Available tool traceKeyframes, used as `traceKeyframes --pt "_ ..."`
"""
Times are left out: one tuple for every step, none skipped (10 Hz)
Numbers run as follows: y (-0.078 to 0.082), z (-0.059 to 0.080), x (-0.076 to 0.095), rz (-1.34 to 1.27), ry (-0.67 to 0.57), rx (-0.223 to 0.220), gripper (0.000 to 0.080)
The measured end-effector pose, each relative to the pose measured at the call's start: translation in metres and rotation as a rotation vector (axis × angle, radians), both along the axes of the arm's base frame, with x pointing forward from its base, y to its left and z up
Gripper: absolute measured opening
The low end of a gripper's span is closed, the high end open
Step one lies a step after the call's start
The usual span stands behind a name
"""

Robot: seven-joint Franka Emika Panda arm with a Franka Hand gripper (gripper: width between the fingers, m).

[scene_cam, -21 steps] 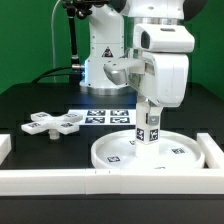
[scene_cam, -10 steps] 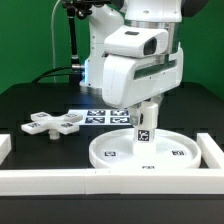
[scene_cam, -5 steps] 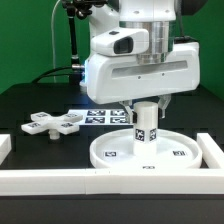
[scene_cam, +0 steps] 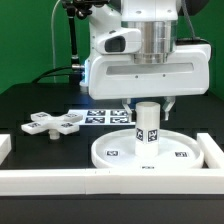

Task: Assemble round table

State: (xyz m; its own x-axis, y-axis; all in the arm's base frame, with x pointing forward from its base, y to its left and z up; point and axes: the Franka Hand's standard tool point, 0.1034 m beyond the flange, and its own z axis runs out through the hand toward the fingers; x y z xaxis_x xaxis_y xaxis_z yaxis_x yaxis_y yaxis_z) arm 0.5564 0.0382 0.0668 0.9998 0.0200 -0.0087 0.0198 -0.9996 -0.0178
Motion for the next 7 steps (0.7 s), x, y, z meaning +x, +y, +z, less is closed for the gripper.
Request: traceKeyframes --pt "0.0 0.0 0.0 -0.091 0.002 0.004 0.0409" --pt "-0.0005 0.0 0.0 -0.225 -0.001 0.016 0.0409" --pt "-0.0006 0.0001 -0.0003 -0.356 -0.003 0.03 0.0409" --pt "-0.0003 0.0 -0.0004 -0.455 0.002 0.036 0.0409" --pt "-0.0003 -0.0001 -0.0004 -0.538 0.007 0.044 0.0409" --pt "-0.0002 0.0 -0.0002 -0.594 0.01 0.047 0.0409" --pt "-0.0001 0.0 -0.0002 -0.657 0.013 0.049 0.0409"
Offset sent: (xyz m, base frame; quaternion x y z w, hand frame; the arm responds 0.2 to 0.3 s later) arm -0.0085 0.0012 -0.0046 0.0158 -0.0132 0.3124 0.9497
